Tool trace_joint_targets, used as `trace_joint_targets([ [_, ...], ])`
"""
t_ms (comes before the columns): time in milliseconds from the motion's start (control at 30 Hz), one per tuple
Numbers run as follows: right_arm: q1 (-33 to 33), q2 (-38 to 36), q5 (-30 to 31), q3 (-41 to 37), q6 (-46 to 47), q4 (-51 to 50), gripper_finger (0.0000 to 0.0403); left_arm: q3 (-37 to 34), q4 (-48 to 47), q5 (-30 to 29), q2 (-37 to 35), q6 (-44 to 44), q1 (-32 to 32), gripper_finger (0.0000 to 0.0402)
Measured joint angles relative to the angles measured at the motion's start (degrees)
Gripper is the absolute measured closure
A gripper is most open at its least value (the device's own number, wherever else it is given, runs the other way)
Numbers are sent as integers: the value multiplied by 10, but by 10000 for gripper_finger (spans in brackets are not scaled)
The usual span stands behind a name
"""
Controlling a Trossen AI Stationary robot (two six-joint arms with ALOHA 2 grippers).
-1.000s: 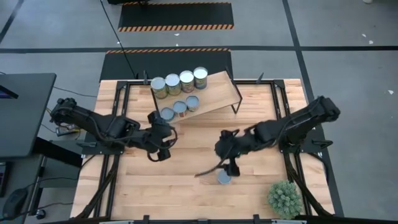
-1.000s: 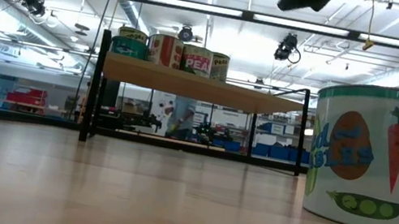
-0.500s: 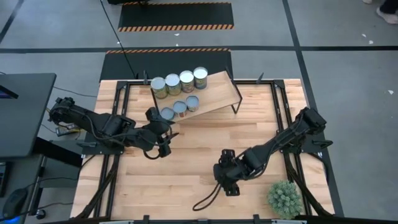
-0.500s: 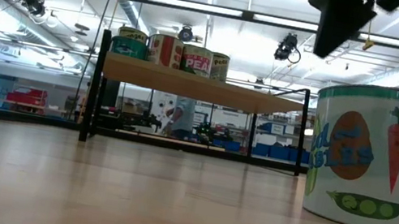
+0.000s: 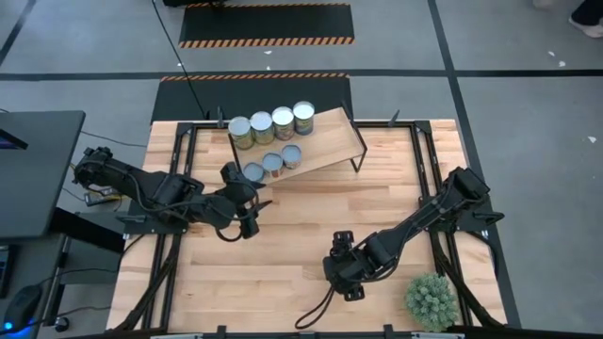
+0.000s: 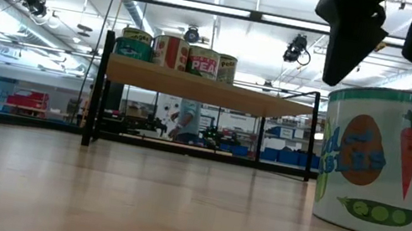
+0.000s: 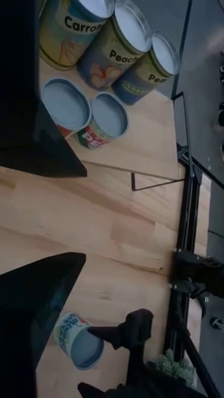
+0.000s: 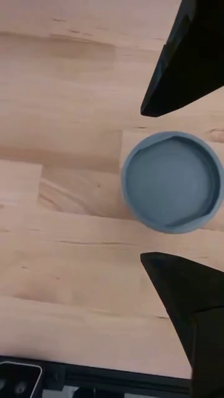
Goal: Pick and place cans onto a shelf
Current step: Put the canned mixed vegetables on the shelf
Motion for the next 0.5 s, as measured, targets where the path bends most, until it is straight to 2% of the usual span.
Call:
trace_joint_targets([
  [500,-8,0,-21,-60,-11,64,20,0,-3,0,0,6,0,189],
])
